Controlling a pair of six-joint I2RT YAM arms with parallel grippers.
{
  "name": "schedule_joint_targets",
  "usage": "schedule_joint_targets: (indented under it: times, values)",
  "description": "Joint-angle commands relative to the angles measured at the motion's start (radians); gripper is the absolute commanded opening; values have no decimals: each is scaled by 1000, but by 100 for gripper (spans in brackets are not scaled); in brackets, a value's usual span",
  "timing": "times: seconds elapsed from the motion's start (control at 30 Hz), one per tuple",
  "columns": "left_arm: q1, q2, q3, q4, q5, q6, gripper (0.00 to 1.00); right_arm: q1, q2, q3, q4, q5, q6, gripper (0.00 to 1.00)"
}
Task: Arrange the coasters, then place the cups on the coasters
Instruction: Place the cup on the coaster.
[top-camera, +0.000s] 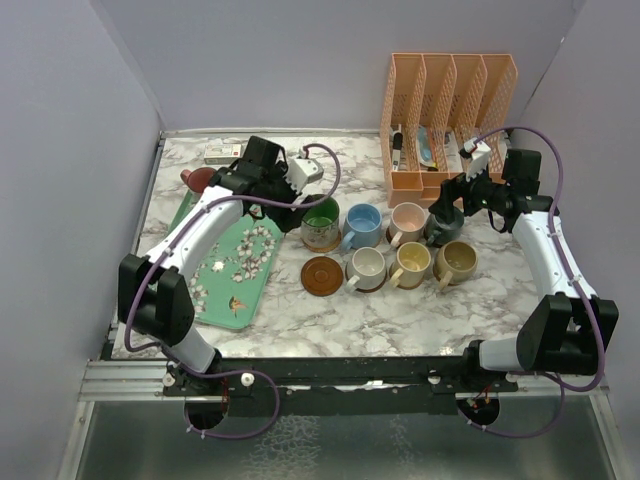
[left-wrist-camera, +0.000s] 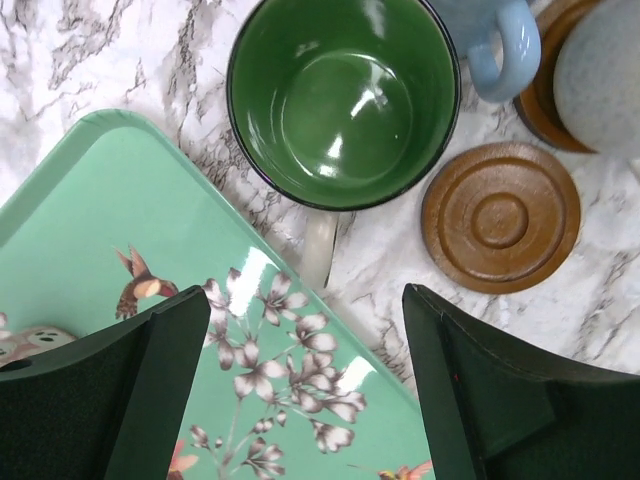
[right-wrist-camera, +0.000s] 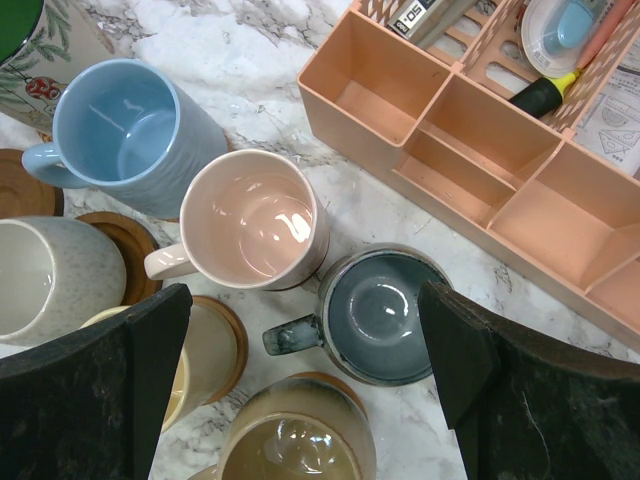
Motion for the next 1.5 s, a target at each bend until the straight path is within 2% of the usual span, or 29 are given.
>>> schedule_joint_targets:
  times: [0.0,0.17,0.43,0.67,1.13,1.47]
  values:
    - [17,-82,-144,113,70,223,82,3,-4,3,-6,-16,-7,98]
    - [43,-99,-217,157,127,349,81,3,-10,1,-5,-14,-6,98]
    - [65,-30,-210,163,216,438,79,3,-12,2,-4,-15,-8,98]
    - [64,29,-203,163,241,439,73,3,-11,1,-4,-13,-9,98]
    - [63,16,-270,171,279,396,54,3,-4,2,-6,-10,-10,98]
    - [64,-21,-329,172,290,344,49,3,4,8,-15,-16,-10,98]
